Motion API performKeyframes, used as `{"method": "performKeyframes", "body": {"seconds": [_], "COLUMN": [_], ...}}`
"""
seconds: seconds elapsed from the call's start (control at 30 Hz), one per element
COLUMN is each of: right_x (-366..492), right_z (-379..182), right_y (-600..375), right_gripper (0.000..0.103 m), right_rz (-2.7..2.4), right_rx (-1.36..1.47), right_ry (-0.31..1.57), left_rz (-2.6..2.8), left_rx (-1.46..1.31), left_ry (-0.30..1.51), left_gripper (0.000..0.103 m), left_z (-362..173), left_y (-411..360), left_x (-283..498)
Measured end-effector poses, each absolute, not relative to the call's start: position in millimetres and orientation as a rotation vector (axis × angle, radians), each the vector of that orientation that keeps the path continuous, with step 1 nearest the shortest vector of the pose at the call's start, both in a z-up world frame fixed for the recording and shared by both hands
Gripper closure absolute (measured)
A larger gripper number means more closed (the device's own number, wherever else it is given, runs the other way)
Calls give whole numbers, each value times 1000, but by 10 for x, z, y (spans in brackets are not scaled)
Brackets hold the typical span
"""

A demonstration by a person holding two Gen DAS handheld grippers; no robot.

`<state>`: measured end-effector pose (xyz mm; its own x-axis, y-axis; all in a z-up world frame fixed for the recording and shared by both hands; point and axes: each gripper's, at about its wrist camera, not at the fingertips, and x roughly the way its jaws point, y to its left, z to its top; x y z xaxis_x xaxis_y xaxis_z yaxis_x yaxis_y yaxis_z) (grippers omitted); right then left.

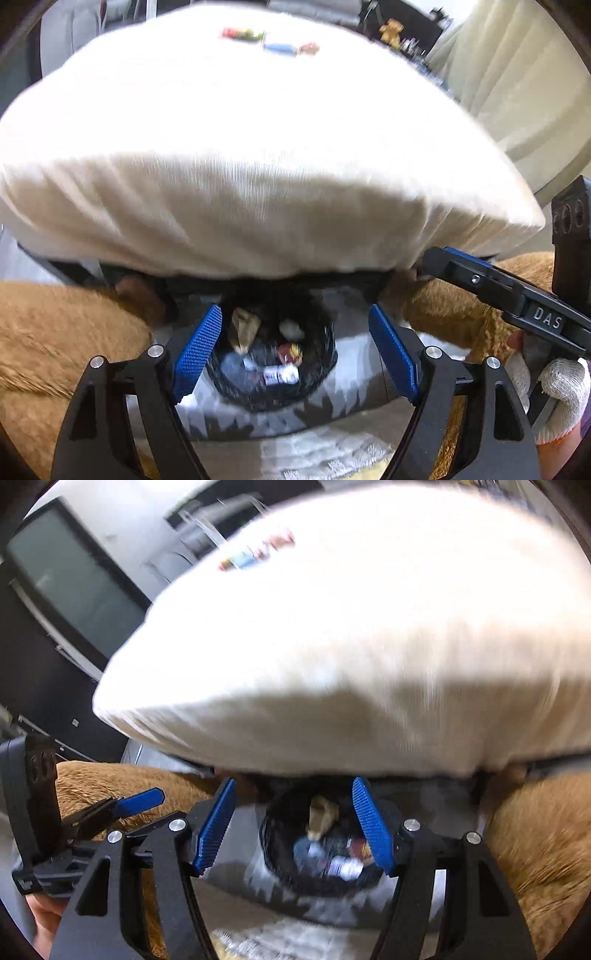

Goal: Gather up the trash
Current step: 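Raise both tools back up to the remaining trash on the bed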

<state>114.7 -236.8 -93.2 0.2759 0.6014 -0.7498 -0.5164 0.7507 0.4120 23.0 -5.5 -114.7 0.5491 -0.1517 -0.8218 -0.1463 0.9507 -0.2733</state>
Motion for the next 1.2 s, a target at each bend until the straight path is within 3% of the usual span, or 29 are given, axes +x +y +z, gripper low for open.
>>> {"method": "performKeyframes", "body": {"seconds": [0.57, 1.0, 1.1, 1.2], "right_x": [1911, 3008, 3209, 3376], "right_z": [-244, -273, -291, -320], "right_y": [-2140, -1570, -1454, -1351], "right_gripper": [38, 38, 38, 38], "right_rz": [815, 831, 830, 833], "right_rx": [-21, 34, 52, 62], "right_ry": [765, 831, 838, 846], "left_rz": [9, 47, 47, 65], "left_rx": [-238, -216, -202, -179], "left_ry": [750, 731, 737, 753], "left_gripper": [24, 23, 16, 16], "left_z": [-357, -170, -183, -216], "left_y": [538, 1017, 1089, 1168], "left_x": [753, 1503, 1698, 1944]}}
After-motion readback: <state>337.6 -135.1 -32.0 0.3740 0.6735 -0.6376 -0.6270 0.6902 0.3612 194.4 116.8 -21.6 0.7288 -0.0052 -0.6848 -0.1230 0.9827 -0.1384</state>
